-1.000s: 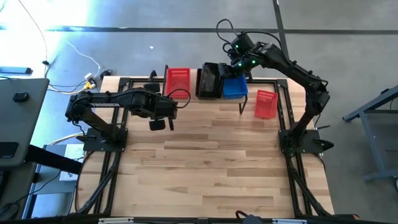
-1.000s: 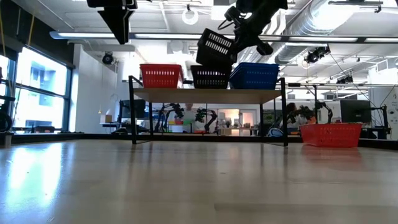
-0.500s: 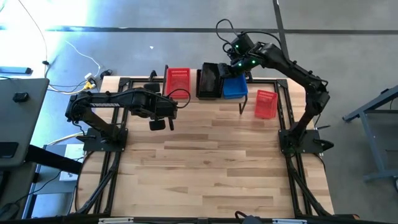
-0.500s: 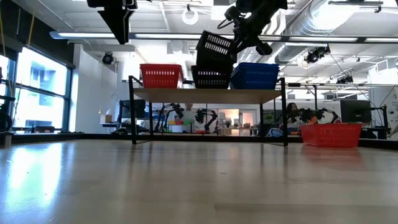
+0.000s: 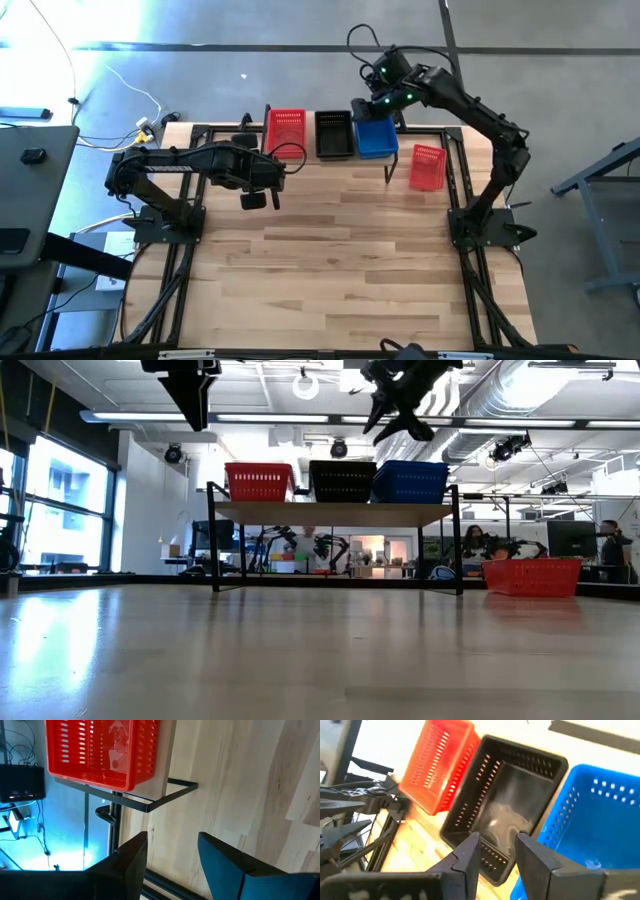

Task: Stack baskets on shelf by color
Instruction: Stack the red bin on top of the stacked red bins on the shelf

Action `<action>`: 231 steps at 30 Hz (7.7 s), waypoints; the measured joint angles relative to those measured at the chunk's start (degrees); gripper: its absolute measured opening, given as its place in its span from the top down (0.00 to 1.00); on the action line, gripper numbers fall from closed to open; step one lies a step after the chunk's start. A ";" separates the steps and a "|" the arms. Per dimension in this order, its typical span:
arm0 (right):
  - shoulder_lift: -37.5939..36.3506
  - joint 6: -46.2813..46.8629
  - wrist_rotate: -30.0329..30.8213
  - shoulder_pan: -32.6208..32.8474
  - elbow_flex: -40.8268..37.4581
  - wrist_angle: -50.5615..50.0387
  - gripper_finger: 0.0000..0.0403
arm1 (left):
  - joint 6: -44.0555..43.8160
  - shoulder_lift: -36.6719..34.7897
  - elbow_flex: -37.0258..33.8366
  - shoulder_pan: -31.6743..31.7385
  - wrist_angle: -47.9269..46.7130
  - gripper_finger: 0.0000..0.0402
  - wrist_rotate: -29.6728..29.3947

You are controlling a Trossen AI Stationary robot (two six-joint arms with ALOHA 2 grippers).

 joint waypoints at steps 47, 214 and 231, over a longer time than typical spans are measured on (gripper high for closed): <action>-13.46 -0.04 46.37 1.64 -14.94 -27.90 0.73 | -5.18 0.00 -0.02 0.80 5.29 0.59 0.67; 5.29 8.12 44.39 36.02 -44.78 -22.62 0.61 | -0.91 0.00 -0.02 5.55 14.82 0.60 1.63; 5.25 11.02 50.81 35.98 -59.10 -22.33 0.61 | -5.52 0.00 -0.02 5.52 14.90 0.60 2.46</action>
